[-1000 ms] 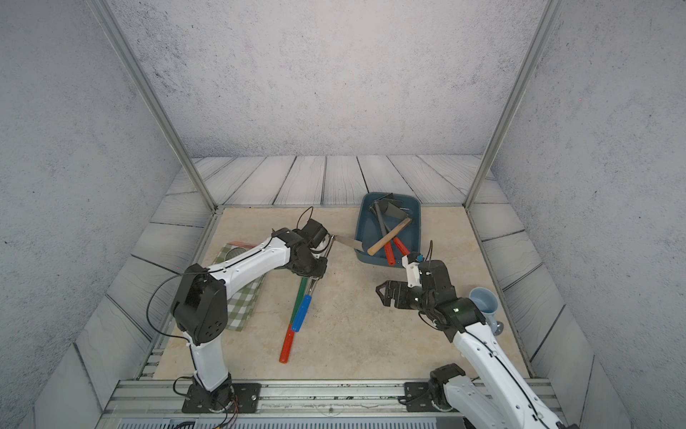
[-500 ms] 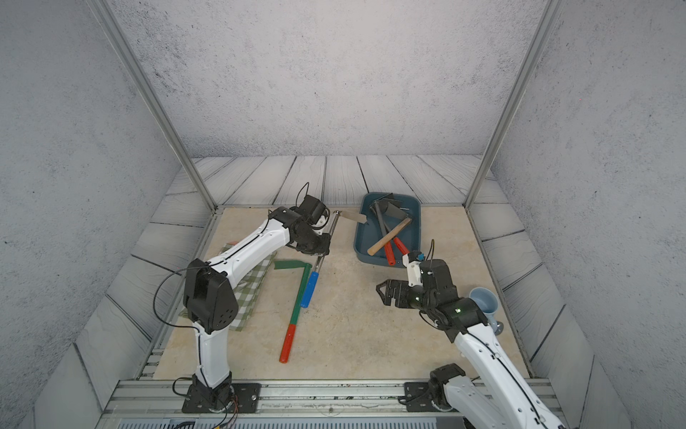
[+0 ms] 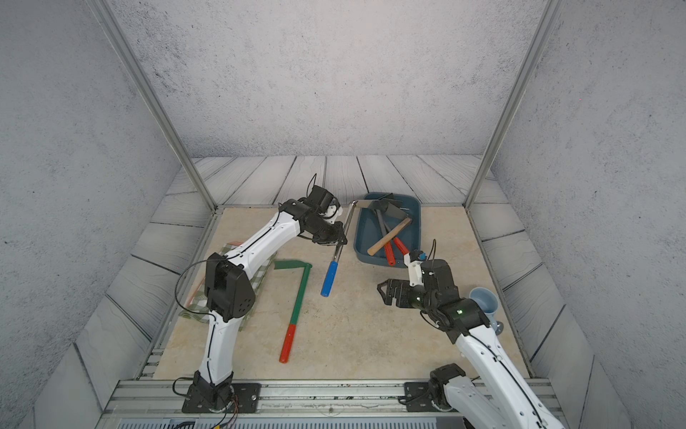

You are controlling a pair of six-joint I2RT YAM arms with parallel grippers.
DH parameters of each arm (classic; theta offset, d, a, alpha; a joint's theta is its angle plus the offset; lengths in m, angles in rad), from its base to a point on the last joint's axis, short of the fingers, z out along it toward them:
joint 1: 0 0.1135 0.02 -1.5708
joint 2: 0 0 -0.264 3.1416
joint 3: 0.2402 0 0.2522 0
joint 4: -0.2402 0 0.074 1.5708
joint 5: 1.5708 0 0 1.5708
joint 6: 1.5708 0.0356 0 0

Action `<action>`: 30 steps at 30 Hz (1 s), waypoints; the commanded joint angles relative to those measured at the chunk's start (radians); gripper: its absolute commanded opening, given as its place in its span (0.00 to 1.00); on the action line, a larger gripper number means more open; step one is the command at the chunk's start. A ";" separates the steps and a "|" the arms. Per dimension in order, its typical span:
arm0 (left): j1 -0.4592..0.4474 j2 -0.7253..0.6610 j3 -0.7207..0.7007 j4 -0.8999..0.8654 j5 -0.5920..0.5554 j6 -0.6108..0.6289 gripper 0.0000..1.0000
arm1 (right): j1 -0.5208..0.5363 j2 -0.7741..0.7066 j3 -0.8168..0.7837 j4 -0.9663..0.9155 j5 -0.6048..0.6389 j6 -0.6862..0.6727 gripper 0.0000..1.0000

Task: Put the small hoe into the storage box
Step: Place the hoe in the storage box.

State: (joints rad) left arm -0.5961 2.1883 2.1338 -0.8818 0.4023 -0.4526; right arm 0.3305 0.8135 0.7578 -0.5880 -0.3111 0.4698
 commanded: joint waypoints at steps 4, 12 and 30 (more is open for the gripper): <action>0.005 0.052 0.071 0.107 0.131 -0.074 0.00 | -0.004 -0.015 0.011 -0.017 0.019 -0.011 0.99; 0.005 0.144 0.109 0.197 0.248 -0.167 0.00 | -0.004 -0.017 0.004 -0.015 0.023 -0.009 0.99; 0.031 0.256 0.100 0.414 0.411 -0.392 0.00 | -0.004 -0.020 -0.002 -0.014 0.024 -0.008 0.99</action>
State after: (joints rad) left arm -0.5797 2.4237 2.2028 -0.5529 0.7532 -0.8066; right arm 0.3305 0.8093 0.7578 -0.5880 -0.3031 0.4702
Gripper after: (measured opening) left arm 0.244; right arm 0.988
